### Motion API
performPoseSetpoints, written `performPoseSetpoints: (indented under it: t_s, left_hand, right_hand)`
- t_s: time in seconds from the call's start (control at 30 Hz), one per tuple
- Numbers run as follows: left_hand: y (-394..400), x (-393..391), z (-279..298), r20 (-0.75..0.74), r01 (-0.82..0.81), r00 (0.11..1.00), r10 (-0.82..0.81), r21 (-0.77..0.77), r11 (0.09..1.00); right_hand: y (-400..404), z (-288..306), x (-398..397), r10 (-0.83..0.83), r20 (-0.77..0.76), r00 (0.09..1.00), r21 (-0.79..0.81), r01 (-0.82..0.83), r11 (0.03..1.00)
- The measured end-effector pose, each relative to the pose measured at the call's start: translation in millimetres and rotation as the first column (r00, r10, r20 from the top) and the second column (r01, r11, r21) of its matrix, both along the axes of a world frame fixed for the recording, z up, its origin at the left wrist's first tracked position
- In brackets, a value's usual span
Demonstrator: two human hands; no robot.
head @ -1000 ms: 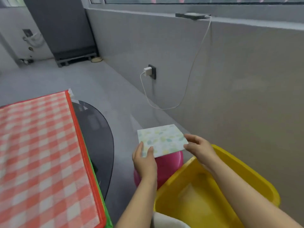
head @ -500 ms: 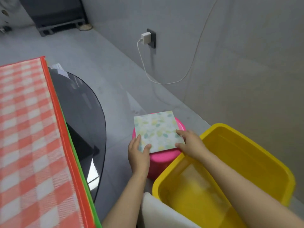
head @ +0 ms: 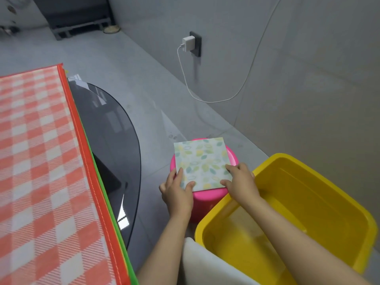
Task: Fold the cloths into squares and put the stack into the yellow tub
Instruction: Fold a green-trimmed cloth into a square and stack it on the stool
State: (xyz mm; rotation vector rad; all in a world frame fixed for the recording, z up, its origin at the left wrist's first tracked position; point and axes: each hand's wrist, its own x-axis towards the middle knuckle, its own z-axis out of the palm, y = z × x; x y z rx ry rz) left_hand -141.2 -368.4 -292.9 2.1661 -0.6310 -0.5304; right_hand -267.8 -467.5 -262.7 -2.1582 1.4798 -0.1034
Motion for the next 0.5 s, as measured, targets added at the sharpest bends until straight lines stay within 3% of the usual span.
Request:
performPoseSetpoints:
  t_s: [0.27, 0.43, 0.5]
  left_hand:
    - [2, 0, 1, 0.069, 0.045, 0.996, -0.054, 0.118, 0.992]
    - [3, 2, 5, 0.07, 0.062, 0.995, -0.071, 0.132, 0.989]
    - [2, 0, 12, 0.056, 0.047, 0.997, -0.054, 0.125, 0.991]
  right_hand:
    - [4, -3, 2, -0.024, -0.067, 0.997, -0.039, 0.021, 0.999]
    - [7, -1, -3, 0.003, -0.228, 0.974, -0.193, -0.049, 0.98]
    - [8, 0, -6, -0.012, -0.173, 0.985, -0.159, -0.016, 0.987]
